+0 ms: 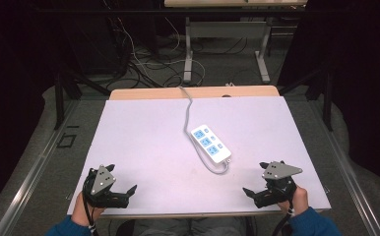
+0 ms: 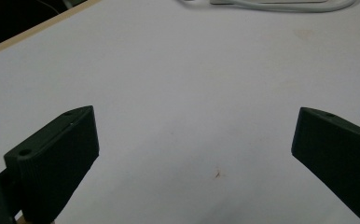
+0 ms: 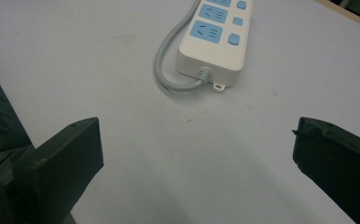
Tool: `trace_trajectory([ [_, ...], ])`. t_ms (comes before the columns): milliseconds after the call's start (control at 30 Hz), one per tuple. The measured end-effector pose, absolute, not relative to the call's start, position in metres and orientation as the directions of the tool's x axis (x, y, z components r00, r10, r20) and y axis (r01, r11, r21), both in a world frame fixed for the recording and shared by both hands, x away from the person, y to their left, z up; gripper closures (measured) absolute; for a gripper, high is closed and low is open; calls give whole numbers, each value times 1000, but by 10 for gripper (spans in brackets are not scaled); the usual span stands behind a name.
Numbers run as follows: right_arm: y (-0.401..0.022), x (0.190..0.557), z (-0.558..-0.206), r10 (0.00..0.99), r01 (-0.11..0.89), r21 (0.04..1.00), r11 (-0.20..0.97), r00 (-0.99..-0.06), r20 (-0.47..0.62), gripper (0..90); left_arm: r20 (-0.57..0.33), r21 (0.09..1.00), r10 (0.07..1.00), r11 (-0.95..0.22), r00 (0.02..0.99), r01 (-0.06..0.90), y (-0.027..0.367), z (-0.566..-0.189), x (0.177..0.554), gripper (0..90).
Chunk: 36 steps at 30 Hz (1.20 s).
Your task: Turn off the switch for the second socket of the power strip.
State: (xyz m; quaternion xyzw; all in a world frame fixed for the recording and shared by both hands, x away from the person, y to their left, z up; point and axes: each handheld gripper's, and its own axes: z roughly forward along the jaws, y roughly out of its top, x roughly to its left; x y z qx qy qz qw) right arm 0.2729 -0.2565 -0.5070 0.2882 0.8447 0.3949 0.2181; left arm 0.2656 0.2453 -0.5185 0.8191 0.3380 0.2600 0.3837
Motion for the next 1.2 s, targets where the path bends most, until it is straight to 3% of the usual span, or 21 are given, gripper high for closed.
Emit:
trace_trajectory([
  [1200,-247,279,-505,658,313,785,534,-737,-155,23,188,794,742,-501,643,345,242,-520,266,6],
])
